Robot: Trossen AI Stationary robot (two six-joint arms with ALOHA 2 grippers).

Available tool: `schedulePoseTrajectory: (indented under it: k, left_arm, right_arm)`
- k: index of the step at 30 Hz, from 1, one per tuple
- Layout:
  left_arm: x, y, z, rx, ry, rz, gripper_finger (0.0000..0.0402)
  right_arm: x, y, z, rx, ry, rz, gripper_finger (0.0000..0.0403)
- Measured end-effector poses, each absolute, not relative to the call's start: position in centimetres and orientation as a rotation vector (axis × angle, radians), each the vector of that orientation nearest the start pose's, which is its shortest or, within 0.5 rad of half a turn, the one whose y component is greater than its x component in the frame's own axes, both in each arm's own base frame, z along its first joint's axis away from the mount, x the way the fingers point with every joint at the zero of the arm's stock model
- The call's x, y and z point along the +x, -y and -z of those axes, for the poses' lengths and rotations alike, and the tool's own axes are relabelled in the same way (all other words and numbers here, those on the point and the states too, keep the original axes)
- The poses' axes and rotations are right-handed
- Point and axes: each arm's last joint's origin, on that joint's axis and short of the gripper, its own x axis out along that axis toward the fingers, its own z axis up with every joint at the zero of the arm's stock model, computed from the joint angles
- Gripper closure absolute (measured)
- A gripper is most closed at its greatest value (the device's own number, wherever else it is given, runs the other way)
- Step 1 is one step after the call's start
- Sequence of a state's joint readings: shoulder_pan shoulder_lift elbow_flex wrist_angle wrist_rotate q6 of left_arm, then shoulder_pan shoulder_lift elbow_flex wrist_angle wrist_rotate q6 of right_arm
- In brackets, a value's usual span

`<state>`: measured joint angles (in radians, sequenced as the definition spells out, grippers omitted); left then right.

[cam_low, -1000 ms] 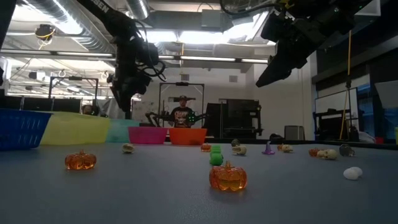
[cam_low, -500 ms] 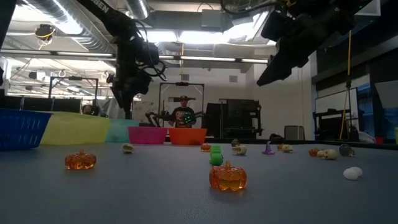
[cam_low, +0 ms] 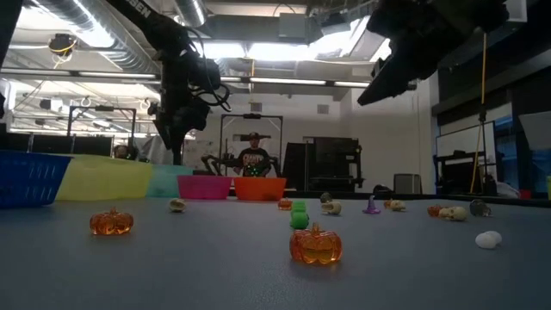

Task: Sort Halloween decoration
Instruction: Put the purple witch hat toy into the pink bin

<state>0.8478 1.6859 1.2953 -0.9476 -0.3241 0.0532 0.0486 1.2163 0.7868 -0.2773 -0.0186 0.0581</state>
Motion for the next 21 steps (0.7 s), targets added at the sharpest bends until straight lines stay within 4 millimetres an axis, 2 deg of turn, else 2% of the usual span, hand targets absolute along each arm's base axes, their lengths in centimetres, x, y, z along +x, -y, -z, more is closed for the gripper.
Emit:
schedulePoseTrajectory:
  k: [6,9,12,21]
  left_arm:
    - [20.6,-24.7,-23.5,-0.325,-1.383,-0.946,0.0224]
    - [20.6,-24.7,-23.5,-0.325,-1.383,-0.946,0.0224]
    - [20.6,-24.7,-23.5,-0.324,-1.383,-0.945,0.0224]
    - [20.6,-24.7,-23.5,-0.323,-1.381,-0.946,0.0224]
  right_arm:
    - [24.9,-1.1,-25.3,0.077,-0.746,-0.001,0.0246]
    - [25.2,-1.1,-25.2,0.075,-0.757,0.003,0.0246]
    - [25.8,-1.2,-24.2,0.073,-0.804,0.005,0.0246]
    - [27.9,-1.2,-19.4,0.025,-0.994,0.016,0.0246]
